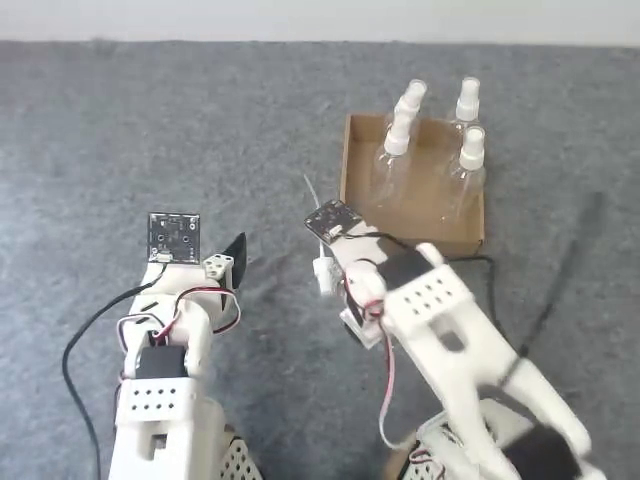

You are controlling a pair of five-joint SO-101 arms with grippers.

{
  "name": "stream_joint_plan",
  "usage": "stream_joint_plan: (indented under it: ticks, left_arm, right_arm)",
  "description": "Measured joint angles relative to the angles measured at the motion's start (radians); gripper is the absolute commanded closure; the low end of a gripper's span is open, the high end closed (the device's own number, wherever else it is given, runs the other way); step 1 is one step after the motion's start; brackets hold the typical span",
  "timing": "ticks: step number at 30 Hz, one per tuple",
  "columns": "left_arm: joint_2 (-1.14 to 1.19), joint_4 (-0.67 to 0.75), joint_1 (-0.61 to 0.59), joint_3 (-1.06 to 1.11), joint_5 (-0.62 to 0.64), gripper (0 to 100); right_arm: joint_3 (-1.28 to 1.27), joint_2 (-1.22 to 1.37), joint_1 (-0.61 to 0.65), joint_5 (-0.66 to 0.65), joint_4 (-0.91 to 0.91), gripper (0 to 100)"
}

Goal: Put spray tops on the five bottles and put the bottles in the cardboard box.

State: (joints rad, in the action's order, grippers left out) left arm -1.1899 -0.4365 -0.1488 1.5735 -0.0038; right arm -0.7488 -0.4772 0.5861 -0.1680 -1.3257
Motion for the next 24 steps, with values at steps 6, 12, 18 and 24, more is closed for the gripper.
stream_joint_plan:
  ticks: [6,12,18,24]
  left_arm:
    - [0.0,0.0,0.0,0.0,0.0,76]
    - [0.0,0.0,0.0,0.0,0.0,76]
    - [0.0,0.0,0.0,0.0,0.0,76]
    - [0.0,-0.101,0.015,-0.057,-0.06,76]
  right_arm:
    - [0.044,-0.247,-0.158,-0.123,-0.161,96.5]
    - [0.144,-0.311,-0.557,-0.318,-0.256,96.5]
    - [0.13,-0.31,-0.957,-0.509,-0.164,96.5]
    - [0.003,-0.106,-1.174,-0.598,0.098,96.5]
